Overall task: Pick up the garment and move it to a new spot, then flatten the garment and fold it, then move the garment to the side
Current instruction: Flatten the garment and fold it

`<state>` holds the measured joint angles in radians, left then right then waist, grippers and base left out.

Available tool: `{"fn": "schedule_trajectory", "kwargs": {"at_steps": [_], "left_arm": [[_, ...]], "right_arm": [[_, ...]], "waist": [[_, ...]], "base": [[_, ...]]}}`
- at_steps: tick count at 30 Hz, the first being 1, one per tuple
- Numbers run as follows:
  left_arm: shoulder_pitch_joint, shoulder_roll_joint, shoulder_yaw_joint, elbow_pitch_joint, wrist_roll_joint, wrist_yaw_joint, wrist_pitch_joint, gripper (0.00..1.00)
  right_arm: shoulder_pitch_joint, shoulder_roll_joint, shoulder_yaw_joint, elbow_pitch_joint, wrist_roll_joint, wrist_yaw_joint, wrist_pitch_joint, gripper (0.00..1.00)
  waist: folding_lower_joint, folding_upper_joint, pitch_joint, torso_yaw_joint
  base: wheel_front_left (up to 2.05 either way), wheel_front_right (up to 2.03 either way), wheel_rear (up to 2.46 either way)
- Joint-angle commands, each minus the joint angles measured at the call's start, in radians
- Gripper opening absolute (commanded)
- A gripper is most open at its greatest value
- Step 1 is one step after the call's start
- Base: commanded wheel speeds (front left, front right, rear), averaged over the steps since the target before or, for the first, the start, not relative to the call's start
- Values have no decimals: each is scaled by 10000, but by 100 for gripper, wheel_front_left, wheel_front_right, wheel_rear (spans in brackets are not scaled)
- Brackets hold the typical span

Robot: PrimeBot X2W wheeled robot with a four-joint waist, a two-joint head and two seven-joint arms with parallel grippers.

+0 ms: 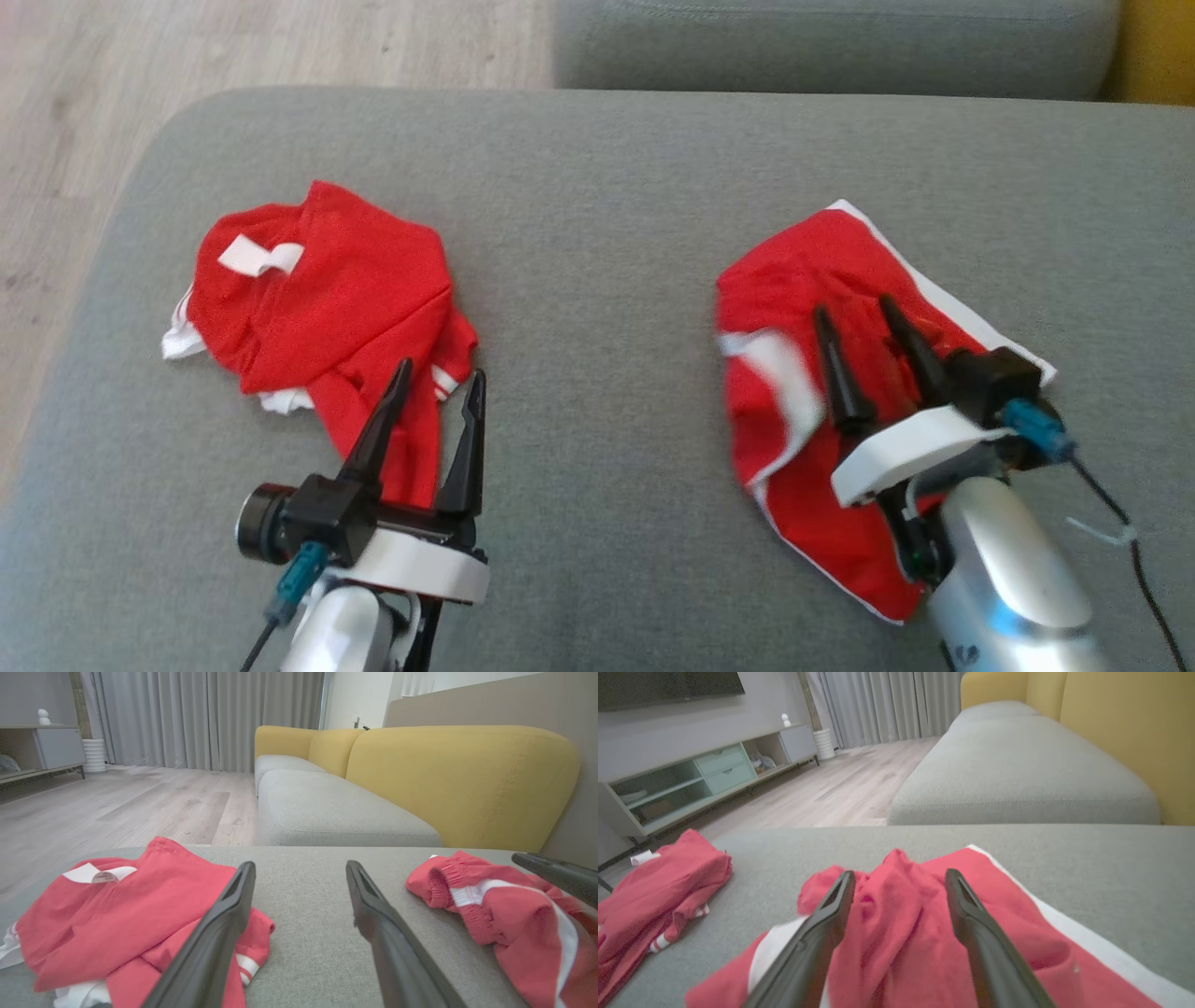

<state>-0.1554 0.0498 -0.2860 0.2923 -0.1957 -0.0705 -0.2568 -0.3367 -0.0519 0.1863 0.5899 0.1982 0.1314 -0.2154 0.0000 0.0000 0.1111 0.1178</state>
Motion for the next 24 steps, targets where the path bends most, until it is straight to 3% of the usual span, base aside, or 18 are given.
{"fn": "schedule_trajectory", "kwargs": {"at_steps": [1, 15, 19, 24], "left_arm": [[-253, 5, 401, -257, -10, 62, -49, 100], [-173, 5, 575, -413, 72, 42, -49, 100], [-278, 5, 501, -454, 90, 7, -49, 100], [-446, 5, 439, -408, 109, -56, -49, 100]], "right_arm": [[-80, 16, 55, -501, 50, -7, -188, 100], [1547, 16, -1713, -2592, -896, -7, -401, 100], [1259, 16, -2502, -2584, -1252, -7, -160, 100], [368, 16, -3767, -1550, -2374, -7, 1317, 100]], "waist": [[0, 0, -109, -147], [0, 0, -219, -940], [0, 0, 2, -891], [0, 0, 386, -670]], "base": [[0, 0, 0], [0, 0, 0], [0, 0, 0], [0, 0, 0]]}}
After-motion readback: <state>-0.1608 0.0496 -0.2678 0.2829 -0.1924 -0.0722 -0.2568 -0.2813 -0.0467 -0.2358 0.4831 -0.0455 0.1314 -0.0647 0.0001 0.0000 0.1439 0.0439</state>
